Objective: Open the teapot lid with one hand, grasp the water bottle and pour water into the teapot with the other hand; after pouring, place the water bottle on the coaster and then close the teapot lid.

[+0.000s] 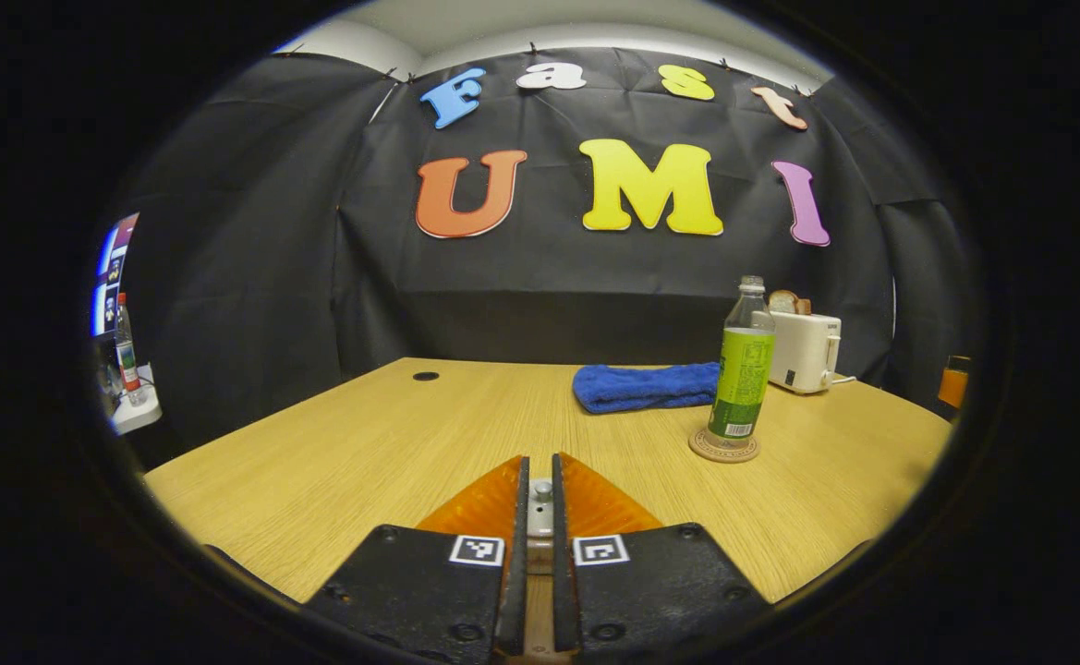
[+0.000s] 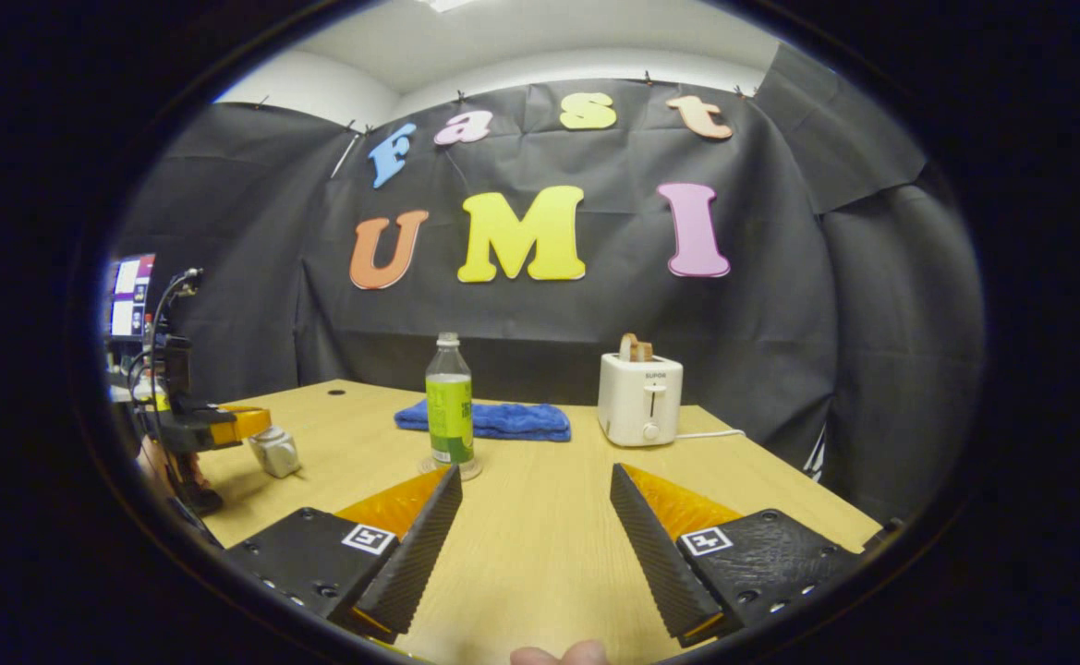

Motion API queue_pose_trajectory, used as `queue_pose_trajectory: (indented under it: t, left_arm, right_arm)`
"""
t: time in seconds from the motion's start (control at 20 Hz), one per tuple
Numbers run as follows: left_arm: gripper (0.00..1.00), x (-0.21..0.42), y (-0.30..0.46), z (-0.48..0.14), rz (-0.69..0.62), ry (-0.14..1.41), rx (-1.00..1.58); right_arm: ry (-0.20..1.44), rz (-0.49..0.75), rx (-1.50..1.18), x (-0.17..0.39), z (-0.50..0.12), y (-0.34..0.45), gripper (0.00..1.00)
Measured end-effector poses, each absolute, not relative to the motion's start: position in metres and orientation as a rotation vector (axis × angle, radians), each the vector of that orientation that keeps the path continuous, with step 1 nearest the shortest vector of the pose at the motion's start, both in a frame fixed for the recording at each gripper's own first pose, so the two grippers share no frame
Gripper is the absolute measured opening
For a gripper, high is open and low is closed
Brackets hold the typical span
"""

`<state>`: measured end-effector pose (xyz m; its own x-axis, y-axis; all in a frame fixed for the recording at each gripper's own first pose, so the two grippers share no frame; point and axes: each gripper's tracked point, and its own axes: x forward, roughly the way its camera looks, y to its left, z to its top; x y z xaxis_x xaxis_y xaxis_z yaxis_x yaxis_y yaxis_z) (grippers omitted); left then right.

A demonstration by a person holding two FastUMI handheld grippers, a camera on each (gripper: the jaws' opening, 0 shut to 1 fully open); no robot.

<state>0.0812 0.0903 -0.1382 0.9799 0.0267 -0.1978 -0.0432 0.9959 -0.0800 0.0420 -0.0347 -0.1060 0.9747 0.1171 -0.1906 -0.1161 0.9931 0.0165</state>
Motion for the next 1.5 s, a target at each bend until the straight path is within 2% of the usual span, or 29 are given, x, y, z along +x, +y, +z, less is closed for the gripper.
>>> queue_pose_trajectory:
  t: [0.05,0.2,0.25,0.65,0.7,0.75,0.95,1.15,1.5]
  left_arm:
    - [0.36,0.08,0.092,-0.13,0.046,0.18,-0.071]
    - [0.93,0.073,0.093,-0.116,0.076,0.173,-0.057]
    - [0.99,0.07,0.088,-0.106,0.065,0.167,-0.072]
    - [0.98,0.026,0.031,-0.027,0.013,0.079,-0.069]
    - [0.97,0.02,0.026,-0.017,0.015,0.06,-0.068]
    - [0.98,0.015,0.024,-0.01,0.019,0.046,-0.062]
    - [0.99,0.002,0.012,0.004,0.032,0.025,-0.056]
    - [0.98,-0.01,-0.002,0.006,-0.012,0.018,-0.099]
    - [0.99,-0.014,0.002,0.006,-0.033,0.013,-0.084]
  right_arm:
    - [0.19,0.116,0.011,0.041,-0.106,-0.035,0.98]
    - [0.186,0.084,0.044,0.045,-0.104,-0.039,0.96]
    - [0.181,0.075,0.059,0.046,-0.101,-0.039,0.98]
    - [0.09,0.056,0.028,0.039,-0.053,-0.026,0.96]
    - [0.081,0.053,0.022,0.036,-0.048,-0.027,0.94]
    - [0.073,0.049,0.019,0.029,-0.042,-0.03,0.95]
    - [0.018,-0.007,0.012,0.015,-0.015,-0.043,0.95]
    - [0.008,-0.028,-0.022,0.003,-0.006,-0.038,0.95]
    - [0.017,-0.014,-0.038,-0.005,-0.007,-0.003,0.96]
